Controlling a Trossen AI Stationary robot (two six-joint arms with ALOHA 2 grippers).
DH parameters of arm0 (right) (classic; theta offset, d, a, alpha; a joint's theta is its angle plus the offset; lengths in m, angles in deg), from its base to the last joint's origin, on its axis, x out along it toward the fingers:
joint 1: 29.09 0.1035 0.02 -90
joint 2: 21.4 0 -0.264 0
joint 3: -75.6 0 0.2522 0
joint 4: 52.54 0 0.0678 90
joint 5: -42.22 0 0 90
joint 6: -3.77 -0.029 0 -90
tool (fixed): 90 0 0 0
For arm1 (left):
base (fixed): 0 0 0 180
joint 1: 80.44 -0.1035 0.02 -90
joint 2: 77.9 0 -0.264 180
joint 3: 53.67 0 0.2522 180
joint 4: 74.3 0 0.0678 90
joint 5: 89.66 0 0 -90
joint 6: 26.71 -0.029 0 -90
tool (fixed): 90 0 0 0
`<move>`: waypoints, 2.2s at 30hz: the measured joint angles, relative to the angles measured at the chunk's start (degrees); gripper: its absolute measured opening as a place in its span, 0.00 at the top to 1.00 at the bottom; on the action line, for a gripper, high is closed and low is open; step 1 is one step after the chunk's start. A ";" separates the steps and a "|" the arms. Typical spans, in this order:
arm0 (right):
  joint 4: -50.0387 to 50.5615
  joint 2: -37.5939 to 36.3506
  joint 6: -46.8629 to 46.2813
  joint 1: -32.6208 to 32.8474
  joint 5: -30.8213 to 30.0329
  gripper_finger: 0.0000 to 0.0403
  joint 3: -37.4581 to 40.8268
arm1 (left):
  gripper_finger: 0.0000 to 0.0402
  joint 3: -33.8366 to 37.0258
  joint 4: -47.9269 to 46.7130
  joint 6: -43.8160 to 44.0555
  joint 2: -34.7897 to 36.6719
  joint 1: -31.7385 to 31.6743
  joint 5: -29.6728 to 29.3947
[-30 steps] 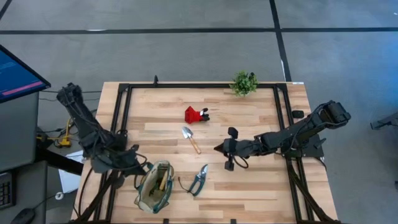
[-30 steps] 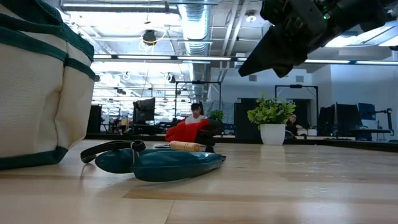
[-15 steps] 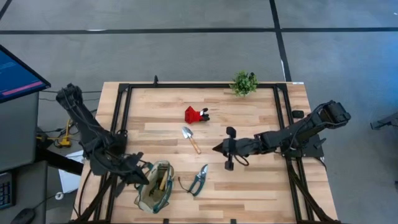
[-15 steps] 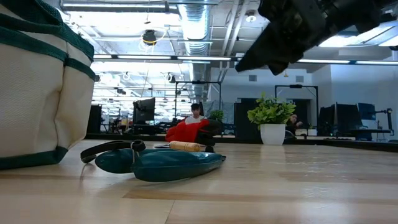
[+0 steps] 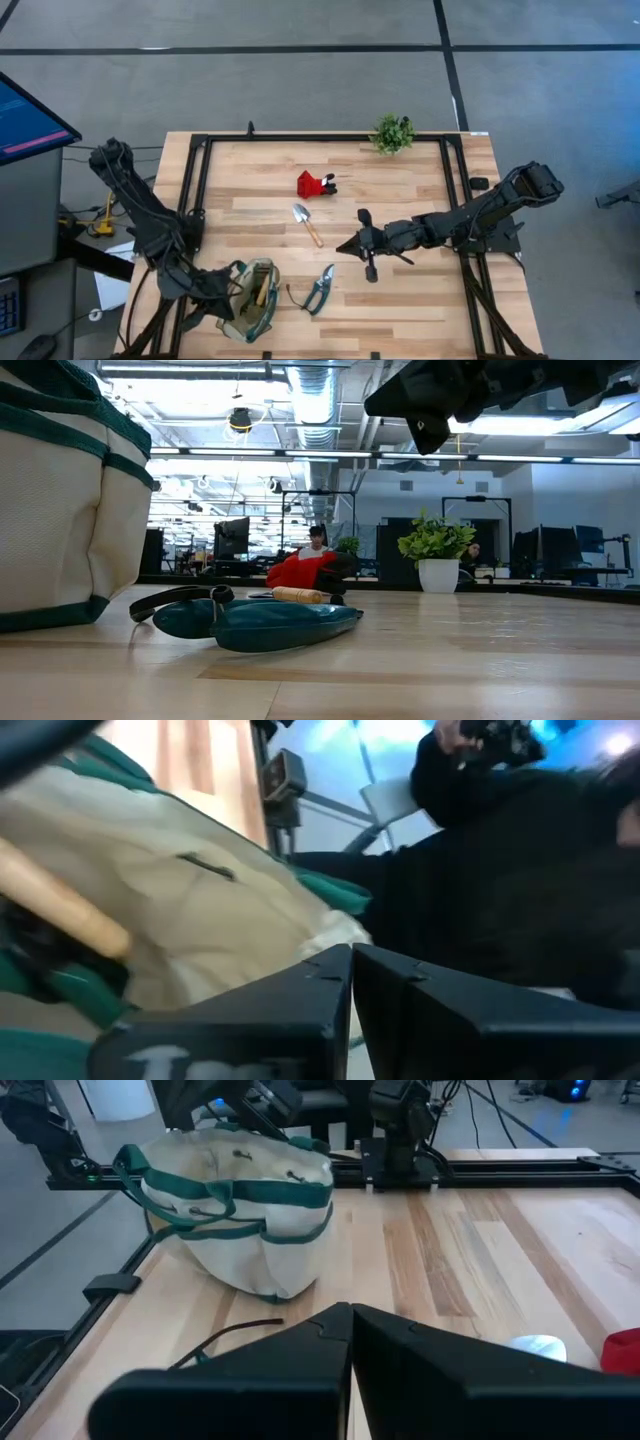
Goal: Pick & Place Garden tools in Gardening bag
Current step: Move the green gardening bag to the middle left of the table
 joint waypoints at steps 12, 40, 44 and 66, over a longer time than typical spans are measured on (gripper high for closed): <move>-0.02 0.00 -1.55 0.04 -0.24 1.00 0.00 | 1.00 0.00 5.37 2.90 -1.04 2.48 1.93; -0.39 0.00 -0.17 -0.20 -0.90 1.00 0.00 | 1.00 -0.02 -12.76 -7.99 3.19 -23.22 3.39; -0.07 0.00 -0.15 -0.20 -0.90 1.00 0.00 | 1.00 -1.85 -12.85 -17.54 3.19 -27.10 7.45; 0.52 0.00 -0.54 -1.75 -2.92 1.00 0.00 | 0.94 -10.42 -27.14 -42.28 3.18 -33.89 8.74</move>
